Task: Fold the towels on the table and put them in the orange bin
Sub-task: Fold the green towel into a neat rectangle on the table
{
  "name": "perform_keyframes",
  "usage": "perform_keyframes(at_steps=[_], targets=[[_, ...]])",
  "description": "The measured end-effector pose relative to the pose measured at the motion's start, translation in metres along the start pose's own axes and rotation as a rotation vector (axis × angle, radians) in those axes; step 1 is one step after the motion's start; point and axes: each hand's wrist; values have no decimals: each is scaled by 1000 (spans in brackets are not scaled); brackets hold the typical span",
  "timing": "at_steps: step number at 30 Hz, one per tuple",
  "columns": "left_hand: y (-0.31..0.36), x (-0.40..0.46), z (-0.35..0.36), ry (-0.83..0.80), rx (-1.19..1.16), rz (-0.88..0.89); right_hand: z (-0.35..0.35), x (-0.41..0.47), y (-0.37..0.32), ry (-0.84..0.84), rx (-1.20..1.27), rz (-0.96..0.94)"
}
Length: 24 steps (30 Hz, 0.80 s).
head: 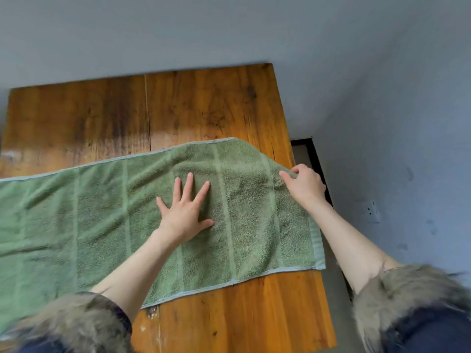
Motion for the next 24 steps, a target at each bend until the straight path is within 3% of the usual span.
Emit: perform_keyframes(at_steps=[5,10,12,15,16,18,21,24], targets=[[4,-2,-2,-12,-10,-21,0,1,-1,-149,109,-4],[7,-3,-5,-15,-108,-27,-3,-23,-12,265,83,-225],[11,-3,-8,52,-266,-35,1,-40,-22,85,111,-425],[16,-6,-12,271,-545,-58,10,-66,-32,-463,88,-583],[15,-8,-12,336,-579,-59,12,-69,-32,-502,74,-595],[15,-13,-11,400,-568,-43,14,-66,-32,-380,148,-530],[20,-23,-1,386,-548,11,9,-45,-34,-53,235,-335],[30,-26,9,364,-587,24,3,-26,-43,-120,199,-205]])
Point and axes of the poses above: each hand's wrist, its own x-axis towards the middle knuckle, its own z-axis out of the palm, y = z × x, and after that the axes turned 10 degrees about -x, right-handed
